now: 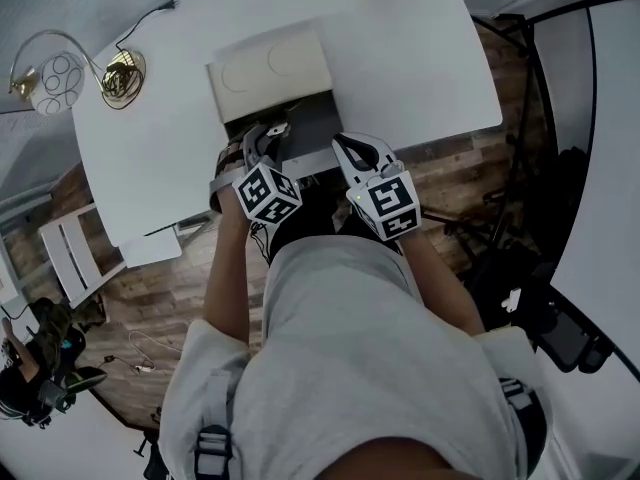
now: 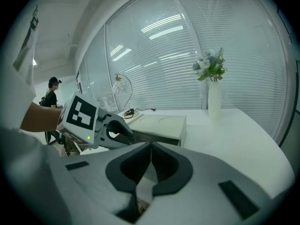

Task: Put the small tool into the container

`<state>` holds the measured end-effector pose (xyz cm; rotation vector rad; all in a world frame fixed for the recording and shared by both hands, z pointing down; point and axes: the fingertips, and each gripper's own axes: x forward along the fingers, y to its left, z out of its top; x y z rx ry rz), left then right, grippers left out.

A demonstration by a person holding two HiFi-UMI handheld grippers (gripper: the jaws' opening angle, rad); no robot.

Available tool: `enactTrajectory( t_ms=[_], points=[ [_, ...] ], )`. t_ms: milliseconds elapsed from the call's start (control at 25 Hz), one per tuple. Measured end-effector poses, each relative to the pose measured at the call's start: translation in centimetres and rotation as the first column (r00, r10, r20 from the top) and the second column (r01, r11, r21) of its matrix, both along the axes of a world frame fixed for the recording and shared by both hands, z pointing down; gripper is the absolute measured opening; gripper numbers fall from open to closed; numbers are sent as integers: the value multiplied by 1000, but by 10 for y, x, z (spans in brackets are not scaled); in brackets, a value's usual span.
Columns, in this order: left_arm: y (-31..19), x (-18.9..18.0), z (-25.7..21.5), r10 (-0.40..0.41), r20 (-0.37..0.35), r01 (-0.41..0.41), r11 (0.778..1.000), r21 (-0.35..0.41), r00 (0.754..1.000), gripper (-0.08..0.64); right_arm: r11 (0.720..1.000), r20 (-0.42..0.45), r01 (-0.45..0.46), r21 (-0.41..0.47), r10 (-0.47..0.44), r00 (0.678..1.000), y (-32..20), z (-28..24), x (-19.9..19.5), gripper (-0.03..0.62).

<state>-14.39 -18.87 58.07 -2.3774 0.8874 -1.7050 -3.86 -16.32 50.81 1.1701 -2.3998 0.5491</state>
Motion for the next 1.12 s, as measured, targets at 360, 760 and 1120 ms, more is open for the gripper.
enactTrajectory(
  t_ms=[360, 760, 1120],
  points=[
    [38, -3, -29, -217, -194, 219, 976, -14, 957, 121, 999, 19, 44, 31, -44, 999, 27, -12, -7, 26],
    [101, 9, -62, -508, -524, 477, 855, -206, 684, 31, 994, 34, 83, 72, -85, 996, 66, -34, -6, 26],
    [119, 4, -119, -520, -684, 620, 774, -126, 511, 23, 983, 37, 102, 154, -109, 993, 74, -65, -5, 25]
  ],
)
